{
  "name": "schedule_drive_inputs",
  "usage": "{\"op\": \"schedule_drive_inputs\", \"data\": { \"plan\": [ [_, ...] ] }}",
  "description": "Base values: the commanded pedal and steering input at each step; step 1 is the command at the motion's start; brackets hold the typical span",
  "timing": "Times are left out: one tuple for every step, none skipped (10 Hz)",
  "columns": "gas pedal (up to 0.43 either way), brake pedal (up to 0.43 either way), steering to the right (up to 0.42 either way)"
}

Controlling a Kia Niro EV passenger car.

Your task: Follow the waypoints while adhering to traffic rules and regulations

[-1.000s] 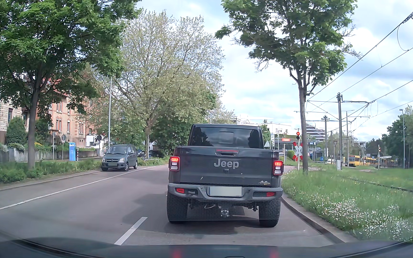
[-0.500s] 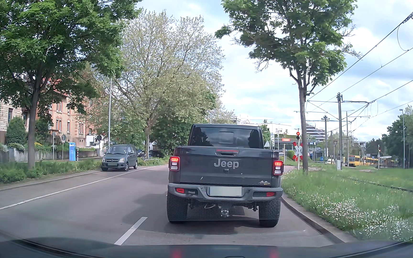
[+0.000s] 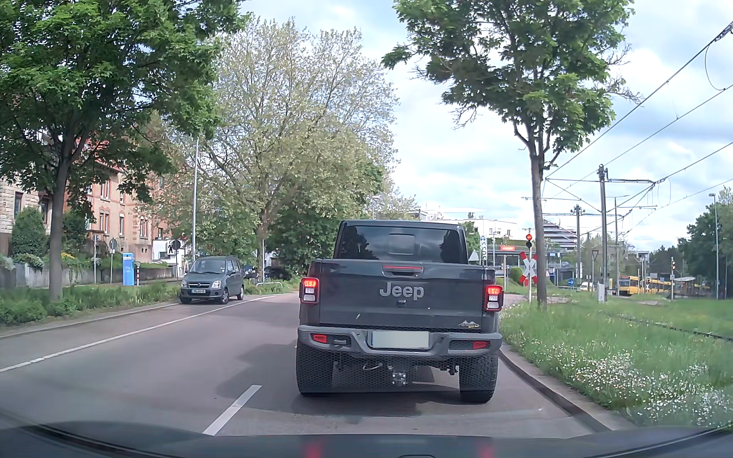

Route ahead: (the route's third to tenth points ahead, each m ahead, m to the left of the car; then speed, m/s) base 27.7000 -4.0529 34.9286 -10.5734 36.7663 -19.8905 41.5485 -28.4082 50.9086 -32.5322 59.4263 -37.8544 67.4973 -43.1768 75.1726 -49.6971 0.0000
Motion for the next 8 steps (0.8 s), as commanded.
{"op": "schedule_drive_inputs", "data": {
  "plan": [
    [0.000, 0.000, -0.011],
    [0.000, 0.000, -0.011],
    [0.000, 0.000, -0.011],
    [0.000, 0.000, -0.011],
    [0.000, 0.000, -0.011],
    [0.000, 0.000, -0.011],
    [0.000, 0.000, -0.011],
    [0.000, 0.000, -0.011]
  ]
}}
